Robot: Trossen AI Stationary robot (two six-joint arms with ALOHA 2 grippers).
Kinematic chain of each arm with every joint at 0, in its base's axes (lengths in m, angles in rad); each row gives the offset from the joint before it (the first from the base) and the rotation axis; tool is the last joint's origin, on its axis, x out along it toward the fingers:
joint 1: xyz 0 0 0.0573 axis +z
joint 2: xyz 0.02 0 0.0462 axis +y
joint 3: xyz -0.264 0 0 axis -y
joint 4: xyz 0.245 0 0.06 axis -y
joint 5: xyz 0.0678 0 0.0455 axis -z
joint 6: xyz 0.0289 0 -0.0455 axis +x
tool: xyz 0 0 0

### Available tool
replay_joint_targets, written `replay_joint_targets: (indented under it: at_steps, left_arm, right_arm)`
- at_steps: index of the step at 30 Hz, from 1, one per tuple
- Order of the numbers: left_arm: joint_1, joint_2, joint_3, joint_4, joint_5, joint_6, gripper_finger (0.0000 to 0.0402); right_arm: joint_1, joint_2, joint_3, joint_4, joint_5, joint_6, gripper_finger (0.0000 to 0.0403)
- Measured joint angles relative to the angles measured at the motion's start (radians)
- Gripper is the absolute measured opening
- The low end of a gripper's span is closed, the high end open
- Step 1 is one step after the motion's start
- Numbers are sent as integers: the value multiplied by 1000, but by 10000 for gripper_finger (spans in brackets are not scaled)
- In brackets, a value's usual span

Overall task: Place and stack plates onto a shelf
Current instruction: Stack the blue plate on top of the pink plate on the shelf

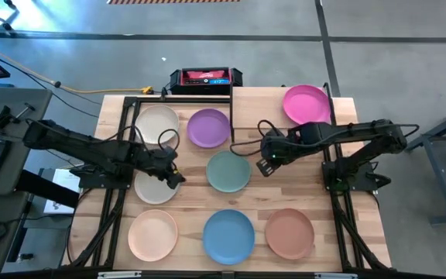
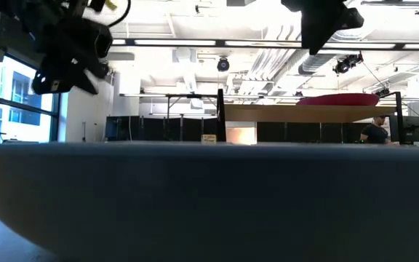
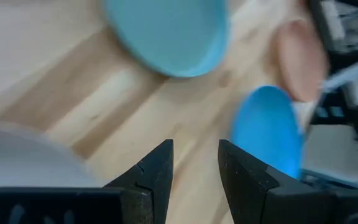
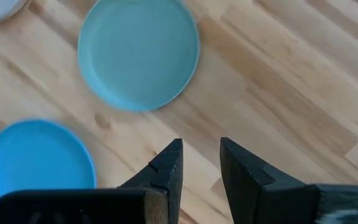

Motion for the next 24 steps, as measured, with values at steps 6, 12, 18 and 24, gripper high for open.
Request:
replay_joint_targets:
  at_steps: [6, 12, 18, 24]
  left_arm:
    - [-52, 40, 0, 171, -10, 55, 115]
    - [-84, 123, 0, 285, 2, 45, 115]
    - [-96, 217, 0, 359, 50, 2, 115]
    - [-114, 305, 1, 474, 90, -36, 115]
  right_arm:
    - [105, 5, -35, 4, -2, 5, 85]
    - [177, 5, -122, 66, -10, 142, 85]
    - [221, 5, -175, 120, -12, 239, 85]
    - [225, 4, -190, 135, -12, 297, 85]
